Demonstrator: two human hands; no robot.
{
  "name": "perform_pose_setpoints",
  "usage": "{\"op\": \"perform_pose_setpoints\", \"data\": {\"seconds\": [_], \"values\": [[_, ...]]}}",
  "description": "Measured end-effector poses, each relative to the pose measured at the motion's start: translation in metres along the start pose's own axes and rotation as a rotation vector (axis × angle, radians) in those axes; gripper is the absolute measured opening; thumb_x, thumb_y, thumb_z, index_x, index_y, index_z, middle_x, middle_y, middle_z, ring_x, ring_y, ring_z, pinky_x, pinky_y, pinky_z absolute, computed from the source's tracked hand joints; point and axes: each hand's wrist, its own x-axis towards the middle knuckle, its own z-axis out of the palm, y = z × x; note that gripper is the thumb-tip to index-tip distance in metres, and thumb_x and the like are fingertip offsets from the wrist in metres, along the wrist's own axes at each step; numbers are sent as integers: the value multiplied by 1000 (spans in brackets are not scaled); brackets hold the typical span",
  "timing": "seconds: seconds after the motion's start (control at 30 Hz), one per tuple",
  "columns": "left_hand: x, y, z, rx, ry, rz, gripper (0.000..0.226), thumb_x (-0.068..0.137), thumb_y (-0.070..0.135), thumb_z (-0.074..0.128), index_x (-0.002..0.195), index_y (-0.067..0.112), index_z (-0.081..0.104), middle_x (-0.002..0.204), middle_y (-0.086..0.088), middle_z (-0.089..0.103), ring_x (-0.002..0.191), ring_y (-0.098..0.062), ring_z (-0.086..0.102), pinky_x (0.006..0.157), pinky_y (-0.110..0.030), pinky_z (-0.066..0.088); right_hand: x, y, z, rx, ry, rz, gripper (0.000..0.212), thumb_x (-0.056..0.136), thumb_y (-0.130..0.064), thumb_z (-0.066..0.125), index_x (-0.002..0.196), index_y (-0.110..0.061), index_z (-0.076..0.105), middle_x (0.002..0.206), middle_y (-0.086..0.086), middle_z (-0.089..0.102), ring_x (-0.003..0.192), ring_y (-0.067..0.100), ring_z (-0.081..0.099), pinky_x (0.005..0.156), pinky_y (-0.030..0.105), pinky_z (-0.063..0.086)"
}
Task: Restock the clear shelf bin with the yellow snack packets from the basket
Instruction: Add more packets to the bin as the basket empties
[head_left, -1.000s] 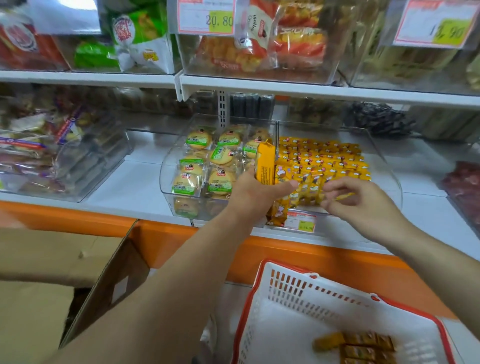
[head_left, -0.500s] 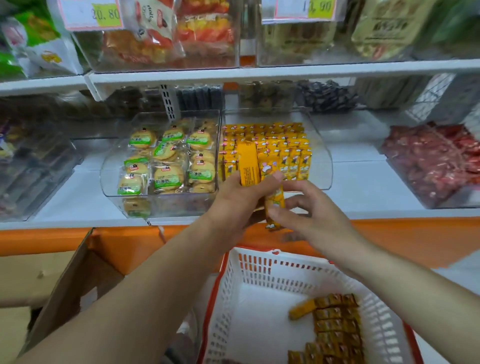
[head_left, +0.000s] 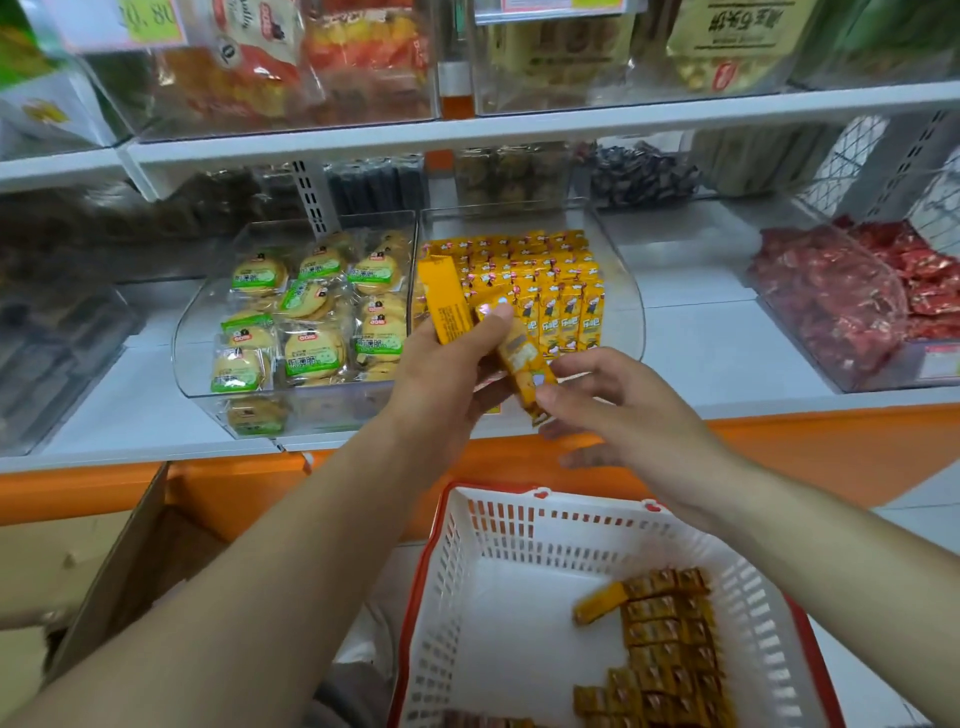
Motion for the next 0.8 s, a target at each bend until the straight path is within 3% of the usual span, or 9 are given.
{"op": "perform_pose_setpoints", "data": {"seconds": [0.1, 0.2, 0.3, 0.4, 0.57, 0.67, 0.8], "values": [[-1, -3, 3, -7, -61, -26, 27, 94, 21, 70, 116, 5, 68, 97, -8, 78, 88, -22, 77, 70, -32, 61, 1, -2, 4, 11, 60, -54, 30, 83, -29, 78, 109, -17, 66, 93, 6, 72, 87, 20, 73, 70, 40, 62], [1, -1, -3, 1, -30, 24, 10, 94, 14, 70, 101, 9, 66, 92, -5, 78, 87, -19, 77, 74, -29, 62, 7, -5, -3, 92, 151, -77, 16, 88, -14, 72, 102, -20, 71, 92, 9, 69, 78, 19, 69, 65, 36, 60], [0, 1, -11, 201, -23, 98, 14, 92, 11, 72, 100, 10, 61, 87, -3, 77, 85, -19, 77, 71, -27, 61, 11, -12, -13, 188, 196, -90, 19, 90, -11, 68, 106, -21, 72, 92, 6, 66, 75, 17, 67, 65, 33, 57], [-5, -7, -10, 377, -117, 66, 17, 90, 12, 75, 103, 7, 65, 85, -3, 77, 82, -19, 77, 68, -25, 60, 15, -15, -22, 249, 258, -111, 36, 88, -18, 73, 122, -19, 62, 89, 4, 70, 78, 17, 70, 65, 33, 58], [-7, -19, -4, 484, -202, -4, 24, 88, 19, 79, 107, 9, 67, 88, -3, 78, 77, -15, 77, 56, -19, 54, 16, -13, -31, 67, 264, -157, 32, 90, -24, 70, 121, -15, 66, 98, 12, 73, 83, 18, 71, 70, 40, 58], [1, -10, -15, 525, -81, 29, 21, 90, 25, 77, 105, 14, 67, 86, -2, 75, 65, -8, 72, 51, -18, 50, 20, -13, -36, -12, 297, -198, 27, 90, -23, 71, 117, -20, 68, 100, 6, 72, 83, 13, 70, 69, 32, 55], [18, 10, -45, 456, 107, 55, 21, 95, 30, 69, 94, 10, 69, 77, 0, 70, 55, -6, 63, 44, -20, 44, 43, -22, -31, -150, 298, -263, 31, 85, -14, 78, 114, -17, 67, 111, 10, 68, 82, 28, 71, 74, 38, 60]]}}
